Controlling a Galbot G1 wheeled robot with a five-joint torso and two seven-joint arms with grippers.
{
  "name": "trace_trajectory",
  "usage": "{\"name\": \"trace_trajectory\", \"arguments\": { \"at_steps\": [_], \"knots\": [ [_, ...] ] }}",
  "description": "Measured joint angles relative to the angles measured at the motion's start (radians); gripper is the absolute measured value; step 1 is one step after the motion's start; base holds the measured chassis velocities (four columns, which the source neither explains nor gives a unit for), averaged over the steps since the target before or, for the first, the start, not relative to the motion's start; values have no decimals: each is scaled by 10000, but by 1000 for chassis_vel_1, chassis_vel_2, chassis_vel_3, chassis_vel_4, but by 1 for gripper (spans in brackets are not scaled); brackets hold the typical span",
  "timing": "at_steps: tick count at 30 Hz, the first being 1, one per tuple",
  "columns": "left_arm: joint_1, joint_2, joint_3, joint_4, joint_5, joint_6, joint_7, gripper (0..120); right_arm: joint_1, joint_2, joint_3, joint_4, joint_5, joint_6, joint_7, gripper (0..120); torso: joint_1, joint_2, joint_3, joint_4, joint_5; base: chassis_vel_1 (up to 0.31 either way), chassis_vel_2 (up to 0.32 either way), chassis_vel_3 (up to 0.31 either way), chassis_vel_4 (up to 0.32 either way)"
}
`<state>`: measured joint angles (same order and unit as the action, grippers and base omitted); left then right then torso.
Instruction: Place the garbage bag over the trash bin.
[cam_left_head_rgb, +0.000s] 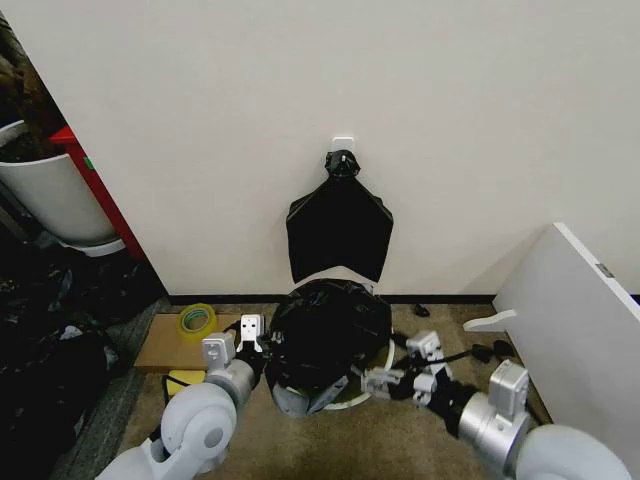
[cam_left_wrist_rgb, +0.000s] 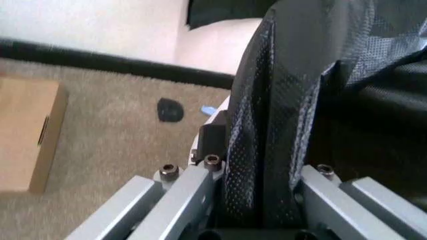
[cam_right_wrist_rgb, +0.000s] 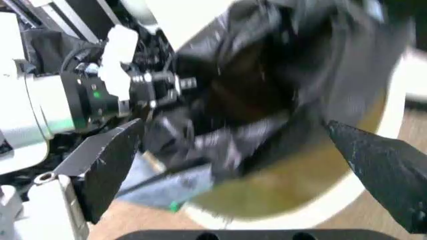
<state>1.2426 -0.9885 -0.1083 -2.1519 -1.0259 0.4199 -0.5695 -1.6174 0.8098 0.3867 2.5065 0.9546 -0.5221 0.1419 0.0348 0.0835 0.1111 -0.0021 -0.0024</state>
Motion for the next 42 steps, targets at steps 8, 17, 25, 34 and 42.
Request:
{"name": "trace_trajectory", "arguments": {
  "at_steps": [8,17,25,34,42],
  "knots": [
    [-4,-154,89,26,-66,-58,-162,1,-534,540,-396,-16,791,-576,951,100,1,0,0,-2,-3,0,0,0,0],
    [105,-104,143,-137,292,-205,-164,1,120,1013,-1107,-40,1173,-390,1336,68,1,0,0,0,-1,0,0,0,0],
    [135,-105,98,-202,318,-255,-279,1,268,937,-1383,-75,1238,-378,1428,41,1,0,0,-1,-2,0,0,0,0],
    [169,-106,77,-347,228,-259,-328,1,389,915,-1345,-130,1448,-372,1507,11,1,-2,1,-1,-1,0,0,0,0],
    [134,-126,4,-401,-82,-264,-422,1,135,882,-1131,-88,1453,-530,1699,0,1,-2,0,-1,0,0,0,0,0]
  ]
}}
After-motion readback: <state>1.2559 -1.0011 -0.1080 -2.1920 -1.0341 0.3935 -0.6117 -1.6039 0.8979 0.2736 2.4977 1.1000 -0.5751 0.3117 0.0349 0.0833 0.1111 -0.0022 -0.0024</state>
